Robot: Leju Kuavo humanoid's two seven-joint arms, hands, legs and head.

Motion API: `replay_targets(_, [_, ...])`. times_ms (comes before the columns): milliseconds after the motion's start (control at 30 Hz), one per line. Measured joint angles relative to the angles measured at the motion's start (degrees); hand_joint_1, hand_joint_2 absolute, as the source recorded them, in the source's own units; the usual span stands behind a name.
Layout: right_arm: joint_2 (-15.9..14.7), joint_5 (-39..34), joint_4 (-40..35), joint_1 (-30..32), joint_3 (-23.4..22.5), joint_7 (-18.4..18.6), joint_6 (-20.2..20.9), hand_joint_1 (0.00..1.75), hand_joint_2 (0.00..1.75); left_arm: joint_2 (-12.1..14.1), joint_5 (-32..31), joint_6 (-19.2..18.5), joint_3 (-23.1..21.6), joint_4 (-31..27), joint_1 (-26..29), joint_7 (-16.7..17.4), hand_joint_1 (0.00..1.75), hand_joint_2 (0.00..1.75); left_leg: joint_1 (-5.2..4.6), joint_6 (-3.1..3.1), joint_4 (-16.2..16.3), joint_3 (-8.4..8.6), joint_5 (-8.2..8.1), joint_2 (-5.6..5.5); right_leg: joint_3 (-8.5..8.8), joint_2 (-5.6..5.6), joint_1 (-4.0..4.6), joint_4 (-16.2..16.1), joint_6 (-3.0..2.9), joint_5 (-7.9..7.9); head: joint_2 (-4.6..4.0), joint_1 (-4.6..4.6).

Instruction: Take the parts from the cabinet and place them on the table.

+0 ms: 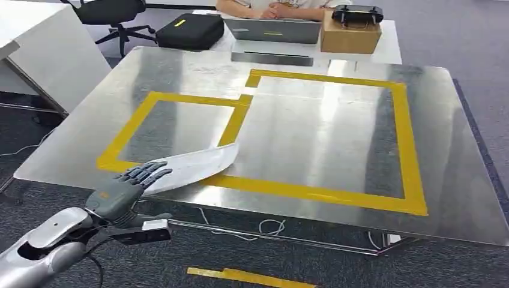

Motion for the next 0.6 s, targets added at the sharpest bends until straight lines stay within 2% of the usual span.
replay_targets(267, [0.0, 0.53, 0.02, -0.1, -0.07, -0.57, -0.24, 0.0, 0.0, 0.65, 3.08, 2.05, 1.85, -0.89, 0.52, -0.87, 0.0, 0.0, 0.0, 0.0, 0.0, 0.0, 0.0, 0.0, 0.01, 0.0, 0.0, 0.0, 0.0, 0.0, 0.0, 0.0])
replay_targets(600, [0.0, 2.28, -0.07, -0.13, -0.98, -0.24, -2.95, 0.0, 0.0, 1.79, 6.16, 3.13, 5.92, -6.73, 4.34, -3.17, 0.0, 0.0, 0.0, 0.01, 0.0, -0.01, -0.02, 0.0, 0.01, -0.01, 0.0, 0.0, 0.0, -0.01, 0.0, 0.0])
